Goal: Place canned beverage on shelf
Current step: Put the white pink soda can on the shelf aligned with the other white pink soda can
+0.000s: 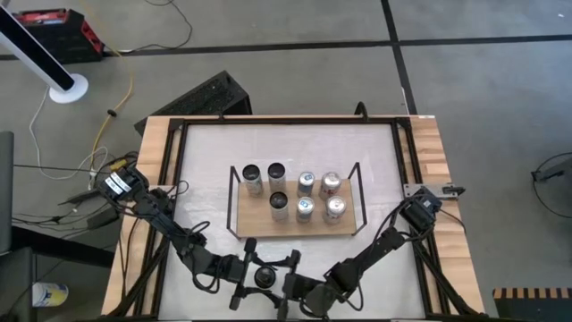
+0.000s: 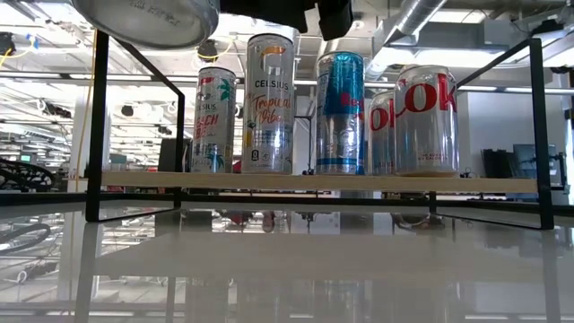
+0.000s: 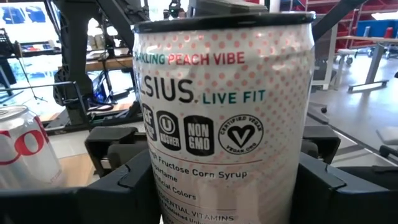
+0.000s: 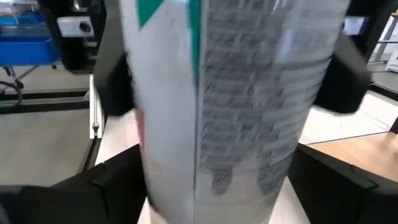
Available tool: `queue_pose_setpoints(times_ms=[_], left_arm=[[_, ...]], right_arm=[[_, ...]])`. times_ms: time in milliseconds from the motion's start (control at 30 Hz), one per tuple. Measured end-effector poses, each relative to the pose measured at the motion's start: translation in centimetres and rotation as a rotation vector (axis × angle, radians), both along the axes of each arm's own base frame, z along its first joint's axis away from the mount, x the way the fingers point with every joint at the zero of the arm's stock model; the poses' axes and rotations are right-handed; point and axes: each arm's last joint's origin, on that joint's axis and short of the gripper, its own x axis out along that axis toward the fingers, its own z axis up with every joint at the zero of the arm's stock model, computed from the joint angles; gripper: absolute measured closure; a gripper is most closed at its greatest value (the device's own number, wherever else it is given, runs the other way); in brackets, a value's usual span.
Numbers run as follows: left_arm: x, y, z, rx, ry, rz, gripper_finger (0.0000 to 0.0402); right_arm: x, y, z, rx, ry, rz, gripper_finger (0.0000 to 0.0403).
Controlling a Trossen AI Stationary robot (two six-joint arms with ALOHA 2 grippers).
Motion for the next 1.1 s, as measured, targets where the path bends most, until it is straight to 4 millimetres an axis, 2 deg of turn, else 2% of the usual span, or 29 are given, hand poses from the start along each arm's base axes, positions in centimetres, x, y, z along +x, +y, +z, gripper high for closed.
queue_pose_setpoints(times_ms=[267,467,633,733,900,1100], left_arm=[[0.0,0.0,0.0,0.003,0.001,0.010,0.0175],[0.0,0.0,-0.1,0.009,0.005,-0.005,0.0170],[0.0,0.0,0.4,-0.032,-0.016,-0.012,0.0078],[-0.2,-0.1,0.7,-0.038,-0.048,-0.017,0.0047],[-0.5,-0.1,1.5,-0.019,-0.067,-0.017,0.0041],[-0.5,0.0,1.6,0.012,-0.071,-0.005,0.0053]], right_arm=[[-0.3,0.4,-0.1,-0.024,0.010,0.008,0.0133],[-0.4,0.4,-0.3,-0.035,0.029,-0.003,0.0133],[-0.4,0.3,-0.9,-0.081,0.072,0.001,0.0133],[-0.5,0.3,-1.0,-0.073,0.079,-0.002,0.0133],[-0.5,0.3,-1.0,-0.050,0.078,-0.006,0.0133],[-0.5,0.3,-1.0,-0.043,0.073,-0.008,0.0133]])
